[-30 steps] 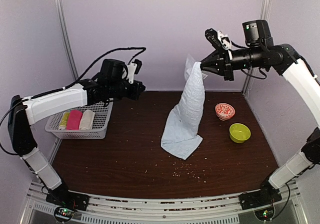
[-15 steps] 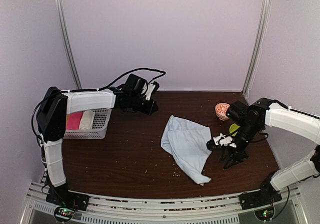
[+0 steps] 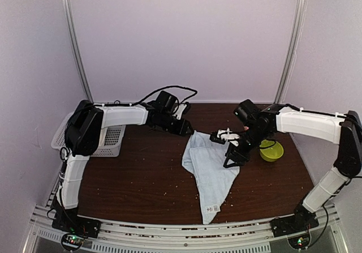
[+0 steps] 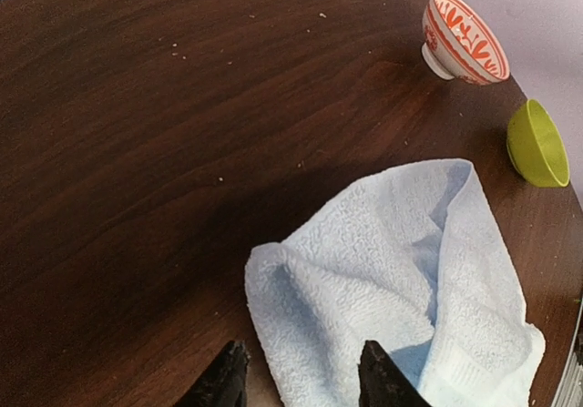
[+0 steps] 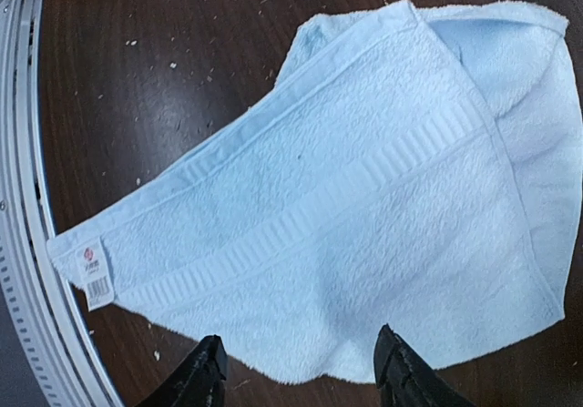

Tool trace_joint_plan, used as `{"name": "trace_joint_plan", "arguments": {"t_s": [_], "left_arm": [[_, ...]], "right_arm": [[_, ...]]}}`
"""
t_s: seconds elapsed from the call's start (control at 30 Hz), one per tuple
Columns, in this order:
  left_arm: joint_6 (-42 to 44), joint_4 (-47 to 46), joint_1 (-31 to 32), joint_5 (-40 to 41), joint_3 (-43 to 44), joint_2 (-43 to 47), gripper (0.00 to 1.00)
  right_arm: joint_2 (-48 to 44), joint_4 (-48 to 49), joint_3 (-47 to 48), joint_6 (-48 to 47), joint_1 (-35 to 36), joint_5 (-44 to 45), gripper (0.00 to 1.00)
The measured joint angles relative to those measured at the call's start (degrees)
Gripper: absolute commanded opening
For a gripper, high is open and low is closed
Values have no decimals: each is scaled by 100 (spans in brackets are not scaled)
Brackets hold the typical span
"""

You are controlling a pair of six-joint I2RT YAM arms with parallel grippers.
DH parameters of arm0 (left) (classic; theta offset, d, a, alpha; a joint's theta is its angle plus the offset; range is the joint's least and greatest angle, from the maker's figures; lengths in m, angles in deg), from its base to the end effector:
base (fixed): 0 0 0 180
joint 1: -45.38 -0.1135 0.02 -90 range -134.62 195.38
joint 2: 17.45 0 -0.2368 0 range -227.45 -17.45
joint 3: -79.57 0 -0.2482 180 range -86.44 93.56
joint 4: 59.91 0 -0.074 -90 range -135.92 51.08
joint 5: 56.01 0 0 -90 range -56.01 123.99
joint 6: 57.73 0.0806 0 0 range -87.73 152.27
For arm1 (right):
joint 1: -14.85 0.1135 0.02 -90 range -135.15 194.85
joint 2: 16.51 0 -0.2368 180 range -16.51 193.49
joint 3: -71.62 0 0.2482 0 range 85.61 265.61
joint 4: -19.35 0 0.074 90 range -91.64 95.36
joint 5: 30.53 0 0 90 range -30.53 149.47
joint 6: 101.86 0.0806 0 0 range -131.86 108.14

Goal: Roll the towels
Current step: Flatten out the towel at the center of the board.

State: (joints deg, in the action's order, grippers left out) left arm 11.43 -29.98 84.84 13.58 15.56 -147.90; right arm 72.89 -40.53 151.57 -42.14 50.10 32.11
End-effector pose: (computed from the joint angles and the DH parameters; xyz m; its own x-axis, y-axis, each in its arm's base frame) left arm 0.3843 -0.3527 0.1271 -0.7851 0.2144 -0.5811 0.5443 0.6864 -0.4822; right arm 0.2348 0.2113 0.1733 -0.3346 -0.7848 -0.5216 -0.9423 0.2732 0.1933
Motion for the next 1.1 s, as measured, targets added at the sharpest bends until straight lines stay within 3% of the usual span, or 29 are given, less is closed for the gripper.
{"name": "trace_joint_plan", "arguments": {"t_s": [0.17,0.4,0.77,1.1], "left_arm": [[-151,-7,0,-173,437,-389,33],[-376,-269,-11,-389,278,-492,0],[-699,-1056,-79,-662,-723,-398,0],[-866,-1329,-125,-660,-1062,-229,0]], "right_arm": [[645,765,275,575,295,219,58],[1217,1491,605,844,638,651,60],[1753,2267,1342,1388,1226,1300,64],[1965,2618,1252,1655,1491,2159,62]]}}
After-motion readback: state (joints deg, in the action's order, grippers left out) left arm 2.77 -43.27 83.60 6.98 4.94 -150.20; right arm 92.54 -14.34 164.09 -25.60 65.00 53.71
